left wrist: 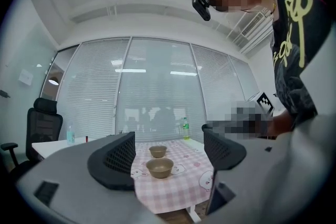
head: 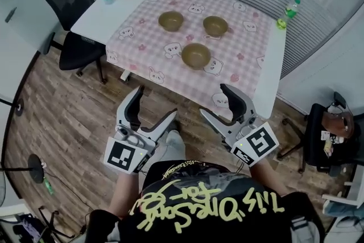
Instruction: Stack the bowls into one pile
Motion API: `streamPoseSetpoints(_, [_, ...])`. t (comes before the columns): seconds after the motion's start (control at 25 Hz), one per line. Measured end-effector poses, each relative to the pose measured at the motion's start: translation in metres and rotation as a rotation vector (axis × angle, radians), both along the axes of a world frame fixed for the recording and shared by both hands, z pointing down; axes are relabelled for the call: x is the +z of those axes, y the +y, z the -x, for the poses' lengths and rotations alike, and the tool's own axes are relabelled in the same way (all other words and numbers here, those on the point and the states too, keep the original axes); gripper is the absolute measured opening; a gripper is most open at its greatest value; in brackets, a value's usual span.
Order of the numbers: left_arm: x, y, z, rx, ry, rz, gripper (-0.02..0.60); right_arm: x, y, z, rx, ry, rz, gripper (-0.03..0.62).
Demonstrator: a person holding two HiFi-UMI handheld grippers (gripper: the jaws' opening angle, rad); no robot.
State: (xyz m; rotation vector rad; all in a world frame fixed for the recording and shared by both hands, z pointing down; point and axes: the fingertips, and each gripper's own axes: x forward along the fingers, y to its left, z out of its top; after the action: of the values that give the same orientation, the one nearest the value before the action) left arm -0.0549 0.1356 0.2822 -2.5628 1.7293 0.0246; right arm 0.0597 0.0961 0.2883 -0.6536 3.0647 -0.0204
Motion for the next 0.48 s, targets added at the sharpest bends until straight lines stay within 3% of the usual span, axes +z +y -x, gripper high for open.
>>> streamPoseSetpoints(0.48, [-0.014,-0.138,0.064,0.126,-0.022,0.014,0.403,-0.015,-0.122,0.058,0.116,-0.014,0.022,0.313])
